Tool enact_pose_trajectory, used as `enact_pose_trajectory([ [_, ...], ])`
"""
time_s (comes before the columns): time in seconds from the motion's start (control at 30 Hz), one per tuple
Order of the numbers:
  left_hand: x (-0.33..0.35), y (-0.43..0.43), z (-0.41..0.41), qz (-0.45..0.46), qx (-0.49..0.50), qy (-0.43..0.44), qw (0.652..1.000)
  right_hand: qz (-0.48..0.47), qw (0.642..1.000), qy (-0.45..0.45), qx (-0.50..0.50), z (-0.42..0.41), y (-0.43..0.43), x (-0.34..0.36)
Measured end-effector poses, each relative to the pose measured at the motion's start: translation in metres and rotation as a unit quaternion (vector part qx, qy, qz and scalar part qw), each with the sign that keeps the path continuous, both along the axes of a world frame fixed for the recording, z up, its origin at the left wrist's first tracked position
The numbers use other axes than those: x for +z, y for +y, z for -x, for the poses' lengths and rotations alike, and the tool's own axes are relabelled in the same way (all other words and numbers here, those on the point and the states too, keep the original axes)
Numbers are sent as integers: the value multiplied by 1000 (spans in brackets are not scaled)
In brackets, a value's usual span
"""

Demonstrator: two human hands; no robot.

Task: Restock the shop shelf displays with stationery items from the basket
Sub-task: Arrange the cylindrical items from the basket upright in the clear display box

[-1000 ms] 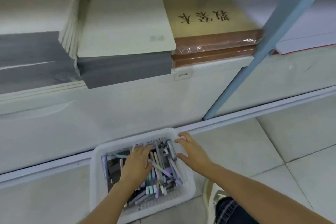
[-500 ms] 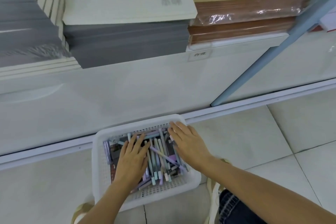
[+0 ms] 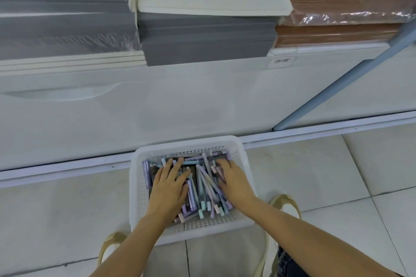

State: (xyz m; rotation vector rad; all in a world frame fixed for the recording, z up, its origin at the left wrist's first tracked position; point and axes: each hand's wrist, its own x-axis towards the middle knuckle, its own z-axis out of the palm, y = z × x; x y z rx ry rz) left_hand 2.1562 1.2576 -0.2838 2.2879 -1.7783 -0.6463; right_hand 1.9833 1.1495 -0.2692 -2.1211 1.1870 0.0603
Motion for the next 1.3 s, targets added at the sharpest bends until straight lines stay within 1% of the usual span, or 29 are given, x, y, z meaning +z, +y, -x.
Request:
enact_pose_trajectory([
  [0.1, 4, 0, 1, 12, 15, 9, 1000, -42, 999, -18, -27, -2, -6, 2],
  [0.2, 9, -2, 3, 74, 28, 8, 997, -43, 995, -54, -73, -2, -19, 7],
  [0.23, 9, -4, 3, 99, 30, 20, 994, -47, 992, -73, -95, -2, -23, 10],
  [0.27, 12, -6, 5, 114, 35, 55, 991, -63, 986, -96, -117, -4, -28, 14],
  [0.3, 15, -10, 8, 104, 51, 126, 985, -92, 978, -125, -136, -6, -31, 18],
  [0.33, 22, -15, 10, 54, 80, 230, 968, -127, 968, -155, -150, -8, -32, 21],
  [0.37, 30, -21, 14, -10, 112, 349, 930, -159, 958, -181, -156, -12, -32, 25],
  [0.4, 34, -26, 18, -57, 140, 440, 885, -187, 948, -202, -157, -14, -32, 28],
  [0.43, 36, -31, 21, -75, 153, 491, 854, -209, 941, -217, -153, -17, -30, 29],
  [0.47, 37, -34, 23, -74, 155, 513, 841, -223, 938, -224, -143, -19, -30, 31],
  [0.5, 38, -35, 24, -67, 152, 515, 841, -227, 938, -227, -128, -20, -29, 32],
  [0.57, 39, -34, 22, -58, 140, 494, 856, -211, 945, -227, -107, -20, -29, 33],
  [0.63, 35, -29, 15, -57, 155, 471, 867, -151, 962, -197, -115, -16, -28, 30],
  [0.67, 33, -25, 10, -53, 179, 464, 866, -125, 969, -171, -126, -13, -27, 27],
  [0.7, 31, -22, 5, -47, 211, 462, 860, -110, 977, -133, -129, -10, -25, 23],
  [0.77, 26, -16, -1, -35, 274, 470, 838, -117, 989, -24, -88, -5, -12, 13],
  [0.83, 22, -10, -5, -31, 306, 471, 827, -147, 986, 72, -34, -6, 4, 2],
  [0.87, 21, -8, -5, -29, 311, 465, 829, -145, 984, 96, -23, -9, 12, -3],
  [0.9, 21, -5, -6, -25, 311, 458, 832, -126, 986, 103, -24, -13, 18, -8],
  [0.97, 22, -2, -6, -15, 315, 449, 836, -46, 995, 83, -45, -19, 25, -12],
  [1.03, 22, 0, -7, -11, 318, 439, 840, 45, 997, 22, -53, -25, 26, -12],
  [1.07, 22, 0, -7, -11, 319, 436, 842, 67, 997, -16, -48, -27, 25, -11],
  [1.1, 21, 0, -8, -10, 321, 432, 843, 64, 997, -43, -30, -29, 25, -10],
  [1.13, 20, 0, -9, -10, 323, 429, 844, 44, 998, -48, 4, -31, 25, -9],
  [1.2, 17, 3, -11, -15, 327, 419, 847, -3, 997, 4, 78, -35, 28, -12],
  [1.23, 15, 4, -12, -20, 328, 414, 849, -14, 995, 32, 95, -37, 30, -14],
  [1.3, 12, 8, -14, -29, 329, 412, 849, -26, 995, 43, 82, -39, 34, -17],
])
